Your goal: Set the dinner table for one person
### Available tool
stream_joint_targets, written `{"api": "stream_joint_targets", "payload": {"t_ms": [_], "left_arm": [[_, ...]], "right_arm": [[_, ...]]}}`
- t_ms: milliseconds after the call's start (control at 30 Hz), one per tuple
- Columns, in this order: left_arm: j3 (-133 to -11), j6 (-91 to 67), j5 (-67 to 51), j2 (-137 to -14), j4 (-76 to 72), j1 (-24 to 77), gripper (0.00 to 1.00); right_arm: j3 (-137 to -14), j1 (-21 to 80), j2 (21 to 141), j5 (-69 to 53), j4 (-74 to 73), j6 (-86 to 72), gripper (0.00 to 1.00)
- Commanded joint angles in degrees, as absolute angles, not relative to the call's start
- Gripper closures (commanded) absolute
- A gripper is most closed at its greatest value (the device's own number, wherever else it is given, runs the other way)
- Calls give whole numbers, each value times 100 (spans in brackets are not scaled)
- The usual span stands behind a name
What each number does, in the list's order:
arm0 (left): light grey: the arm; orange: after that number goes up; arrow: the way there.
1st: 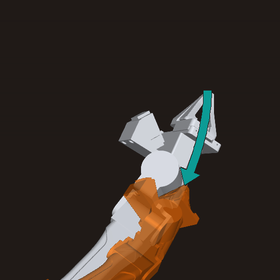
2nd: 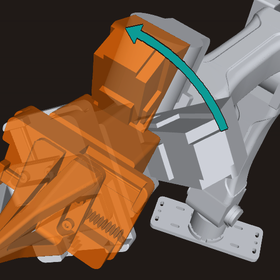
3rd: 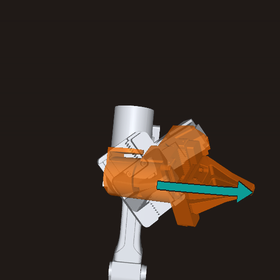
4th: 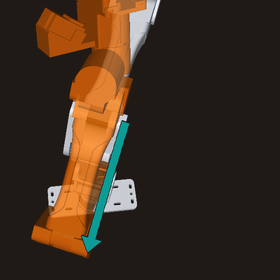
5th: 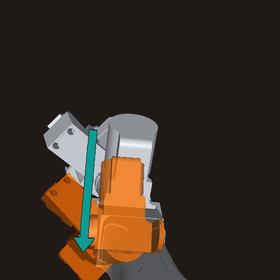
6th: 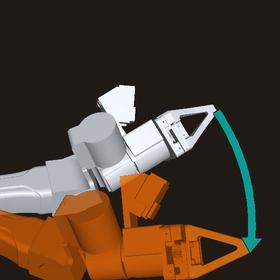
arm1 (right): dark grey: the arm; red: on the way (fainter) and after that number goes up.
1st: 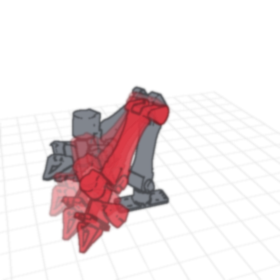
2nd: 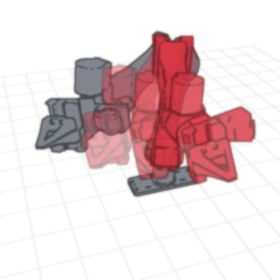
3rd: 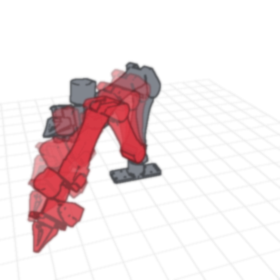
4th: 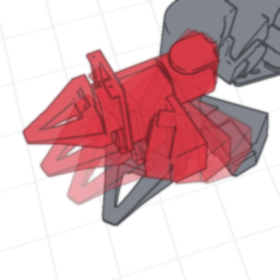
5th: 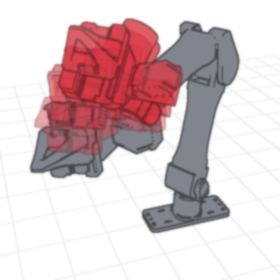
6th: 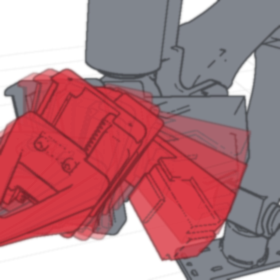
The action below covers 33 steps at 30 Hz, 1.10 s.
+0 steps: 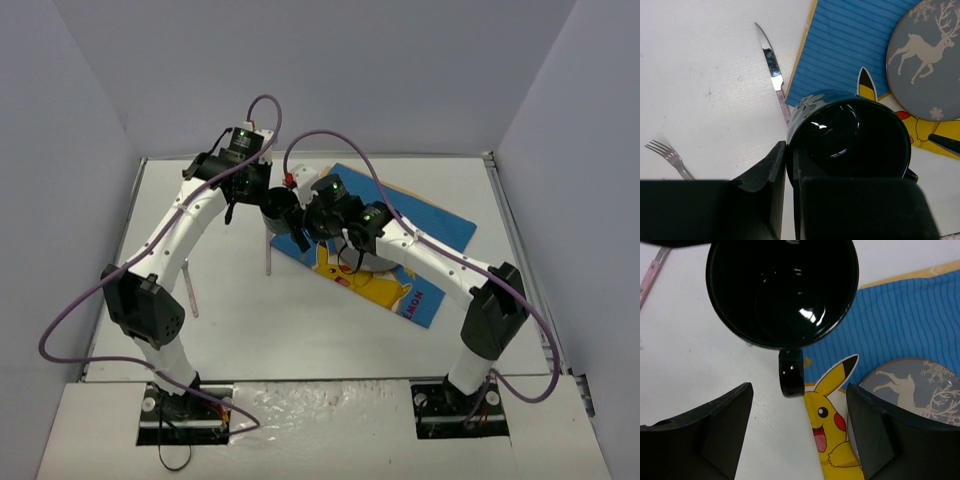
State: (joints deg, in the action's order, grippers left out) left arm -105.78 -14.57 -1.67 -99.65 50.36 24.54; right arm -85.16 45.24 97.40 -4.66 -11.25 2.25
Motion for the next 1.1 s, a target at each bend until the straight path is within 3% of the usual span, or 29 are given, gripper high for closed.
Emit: {"api": "stream_joint_targets", "payload": {"t_ms": [0,433,600,633,700,900,1067], "left_arm": [[-10622,-1635,82,-9371,4814,2657,100],[-10529,-1652,0,-9159,4808,2751,100],[-10445,-1610,-132,-9101,4810,2752,100],[-10410,-1603,-132,-9074,4796,2751,100],[-10340,-1611,-120,-9033,4770,2745,100],[-10008,-1719,-53,-8803,4556,2508,54],[-9555,-1823,-53,-8457,4238,2111,26]], "right_arm": [[-8877,4623,9698,-246,-805,355,33],[-8783,4632,9817,-370,-773,316,53],[-8661,4632,9772,-300,-710,355,93],[-8626,4632,9748,-267,-692,372,99],[-8492,4623,9695,-173,-619,389,100],[-7869,4527,9274,-9,-296,287,100],[-7077,4203,8777,257,-75,187,100]]}}
